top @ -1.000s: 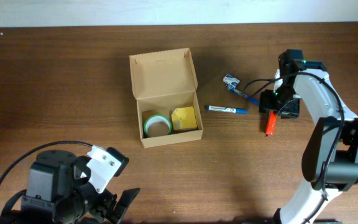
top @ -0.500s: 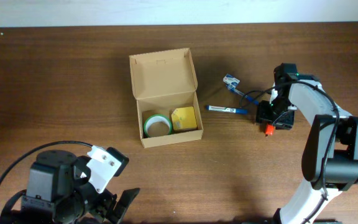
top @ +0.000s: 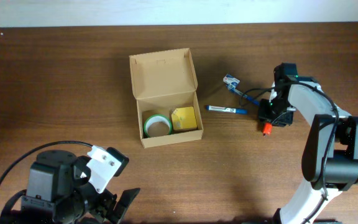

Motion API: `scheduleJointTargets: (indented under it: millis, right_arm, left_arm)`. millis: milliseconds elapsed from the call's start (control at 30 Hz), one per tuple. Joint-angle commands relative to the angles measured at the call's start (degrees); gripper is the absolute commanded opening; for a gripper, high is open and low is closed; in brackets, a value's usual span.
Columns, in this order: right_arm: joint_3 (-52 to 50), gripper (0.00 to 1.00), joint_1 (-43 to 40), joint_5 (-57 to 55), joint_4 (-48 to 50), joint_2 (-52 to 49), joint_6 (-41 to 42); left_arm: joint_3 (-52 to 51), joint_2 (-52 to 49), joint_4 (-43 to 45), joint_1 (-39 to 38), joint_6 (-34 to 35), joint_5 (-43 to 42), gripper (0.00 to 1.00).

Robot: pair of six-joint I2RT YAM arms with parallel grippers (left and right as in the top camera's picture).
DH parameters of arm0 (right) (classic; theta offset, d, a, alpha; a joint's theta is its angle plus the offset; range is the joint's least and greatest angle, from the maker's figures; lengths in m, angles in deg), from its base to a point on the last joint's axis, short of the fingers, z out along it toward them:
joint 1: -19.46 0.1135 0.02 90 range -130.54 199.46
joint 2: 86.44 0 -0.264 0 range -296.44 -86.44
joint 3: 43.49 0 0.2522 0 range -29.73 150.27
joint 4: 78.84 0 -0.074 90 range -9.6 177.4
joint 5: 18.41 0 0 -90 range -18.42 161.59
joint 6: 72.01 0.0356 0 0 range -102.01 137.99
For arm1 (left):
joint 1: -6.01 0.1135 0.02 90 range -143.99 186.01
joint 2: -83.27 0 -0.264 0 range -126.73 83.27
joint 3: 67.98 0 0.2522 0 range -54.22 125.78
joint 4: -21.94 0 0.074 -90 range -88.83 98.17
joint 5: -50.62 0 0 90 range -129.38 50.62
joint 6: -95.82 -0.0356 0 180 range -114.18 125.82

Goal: Pack container
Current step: 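Close the right gripper on the red stapler and lift it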

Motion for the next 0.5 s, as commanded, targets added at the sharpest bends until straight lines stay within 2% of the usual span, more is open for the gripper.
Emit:
scheduleJointTargets:
  millis: [0,200,367,467]
  right_arm:
    - [-1.4,0.34,-0.4,-0.4,0.5,-0.7,0.5]
    - [-2.0,0.23,-0.4,-1.6,0.5,-0.7,0.5]
    - [-2.0,0.04,-0.4,-1.6,0.5,-0.7,0.5]
    - [-1.6,0.04,-0.4,-1.5,-0.5,-0.7,0.5]
  left_arm:
    - [0.6,0.0,0.0,0.0,0.6,-1.0,1.0]
    - [0.6,0.0,0.0,0.0,0.6,-1.0,0.99]
    - [0.6,0.0,0.0,0.0,0.6,-1.0,1.0]
    - [0.6,0.0,0.0,0.0,0.6,-1.0,1.0]
